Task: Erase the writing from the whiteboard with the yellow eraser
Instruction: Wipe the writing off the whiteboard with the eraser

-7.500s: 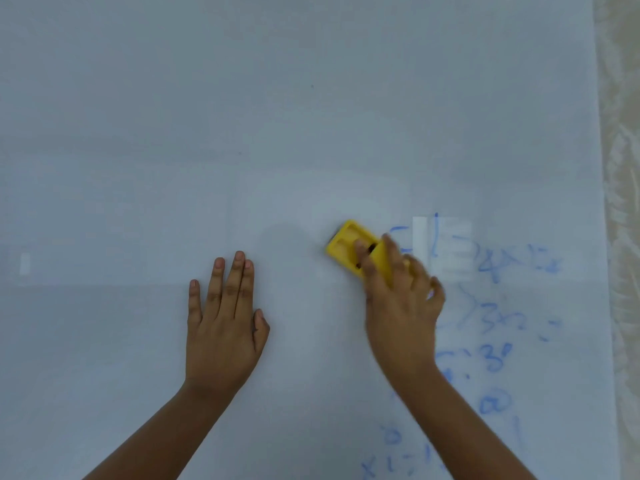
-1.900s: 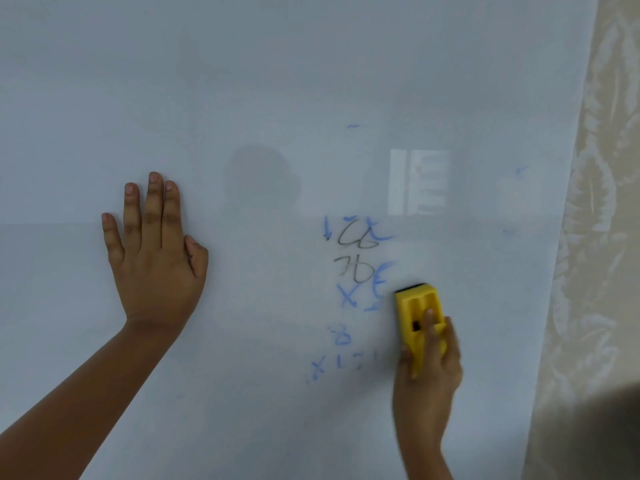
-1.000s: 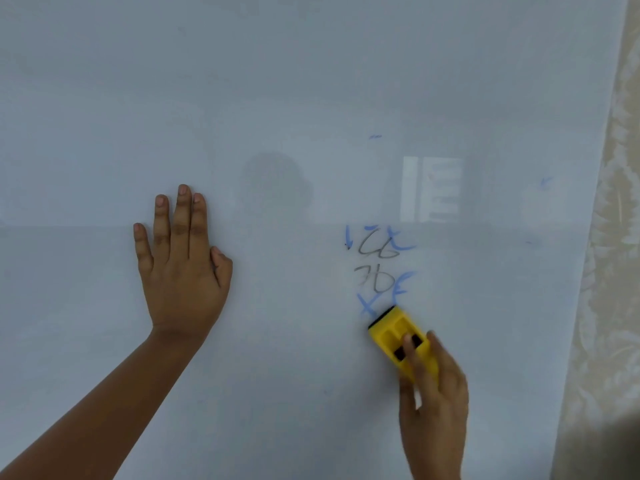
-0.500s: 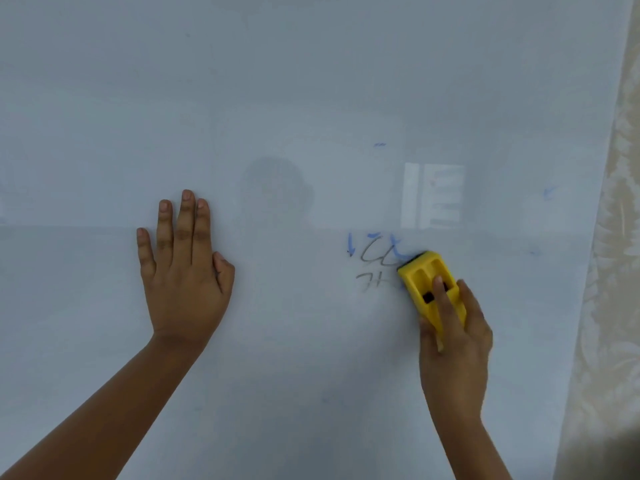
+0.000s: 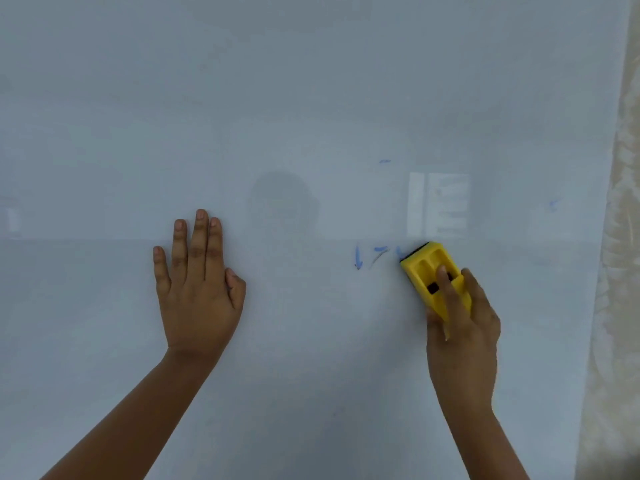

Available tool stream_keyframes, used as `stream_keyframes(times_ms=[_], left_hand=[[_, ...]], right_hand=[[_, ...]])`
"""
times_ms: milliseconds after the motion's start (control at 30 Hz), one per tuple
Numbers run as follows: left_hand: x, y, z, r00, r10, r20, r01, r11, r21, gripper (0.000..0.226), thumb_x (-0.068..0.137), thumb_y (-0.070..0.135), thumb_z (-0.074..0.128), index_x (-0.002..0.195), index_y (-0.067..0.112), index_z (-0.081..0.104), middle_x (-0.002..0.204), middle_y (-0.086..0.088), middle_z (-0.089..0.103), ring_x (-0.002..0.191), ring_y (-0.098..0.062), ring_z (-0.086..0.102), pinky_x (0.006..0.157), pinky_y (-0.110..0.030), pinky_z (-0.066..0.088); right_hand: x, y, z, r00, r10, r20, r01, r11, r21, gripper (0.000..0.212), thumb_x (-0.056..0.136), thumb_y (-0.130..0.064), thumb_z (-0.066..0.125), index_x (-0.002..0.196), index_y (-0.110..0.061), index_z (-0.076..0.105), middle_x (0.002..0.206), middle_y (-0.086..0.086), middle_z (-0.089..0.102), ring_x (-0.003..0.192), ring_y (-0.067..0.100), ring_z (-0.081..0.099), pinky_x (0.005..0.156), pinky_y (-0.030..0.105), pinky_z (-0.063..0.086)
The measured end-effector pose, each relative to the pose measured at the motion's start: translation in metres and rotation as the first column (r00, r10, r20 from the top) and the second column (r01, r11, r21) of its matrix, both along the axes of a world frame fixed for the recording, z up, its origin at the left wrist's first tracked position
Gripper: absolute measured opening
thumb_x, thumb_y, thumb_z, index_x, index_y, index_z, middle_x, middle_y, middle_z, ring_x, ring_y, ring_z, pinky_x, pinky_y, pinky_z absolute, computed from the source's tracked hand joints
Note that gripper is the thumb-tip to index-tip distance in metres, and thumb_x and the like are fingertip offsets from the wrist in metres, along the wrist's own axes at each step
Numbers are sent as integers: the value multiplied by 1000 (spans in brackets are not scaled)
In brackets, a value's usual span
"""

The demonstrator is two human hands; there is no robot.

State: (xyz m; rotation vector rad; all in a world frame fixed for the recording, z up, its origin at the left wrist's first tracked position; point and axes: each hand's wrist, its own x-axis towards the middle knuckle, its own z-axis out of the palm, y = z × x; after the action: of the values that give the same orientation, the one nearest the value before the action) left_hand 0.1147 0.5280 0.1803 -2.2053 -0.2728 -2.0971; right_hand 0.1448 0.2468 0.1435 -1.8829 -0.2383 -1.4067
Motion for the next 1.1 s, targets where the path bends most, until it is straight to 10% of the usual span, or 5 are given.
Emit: stream_keyframes(times_ms=[300, 500, 733, 1000, 1100], left_hand=[[2, 0, -1, 1000, 3, 2, -3, 1000, 3, 58, 91, 19, 29, 146, 3, 28, 153, -12, 25, 143, -28, 19, 116, -48, 10], [4, 1, -3, 1000, -3, 18, 3, 1000, 15, 57, 92, 20, 27, 147, 4, 25, 154, -10, 22, 143, -28, 17, 117, -47, 8], [6, 4, -5, 999, -30, 44, 29, 999, 27, 57, 93, 22, 27, 147, 4, 25, 154, -12, 23, 144, -29, 16, 116, -48, 8], [7, 0, -9, 997, -34, 67, 34, 999, 8, 55, 94, 21, 26, 147, 3, 26, 153, -13, 25, 142, -32, 20, 116, -50, 10], [8, 0, -10, 997, -34, 65, 34, 999, 0, 56, 94, 21, 26, 147, 4, 26, 153, -14, 25, 143, -31, 19, 116, -49, 8]], right_hand=[[-13, 63, -23, 982, -62, 177, 122, 926, -358, 73, 66, 9, 68, 127, -30, 53, 136, 9, 52, 111, 40, 53, 93, 65, 35], [7, 3, 24, 995, -96, 2, 96, 995, 39, 68, 84, -1, 60, 139, -31, 34, 148, 11, 34, 120, 40, 40, 88, 59, 45], [-3, 44, -8, 983, -95, 160, 136, 953, -270, 77, 72, 5, 71, 134, -31, 41, 140, 11, 46, 113, 41, 50, 91, 63, 41], [52, -93, 61, 966, -149, -211, 219, 905, 364, 60, 93, -13, 50, 144, -30, 23, 153, 12, 22, 123, 49, 32, 94, 59, 35], [55, -87, 94, 971, -155, -180, 211, 912, 351, 57, 95, -19, 46, 144, -34, 20, 155, 4, 18, 125, 46, 30, 94, 58, 35]])
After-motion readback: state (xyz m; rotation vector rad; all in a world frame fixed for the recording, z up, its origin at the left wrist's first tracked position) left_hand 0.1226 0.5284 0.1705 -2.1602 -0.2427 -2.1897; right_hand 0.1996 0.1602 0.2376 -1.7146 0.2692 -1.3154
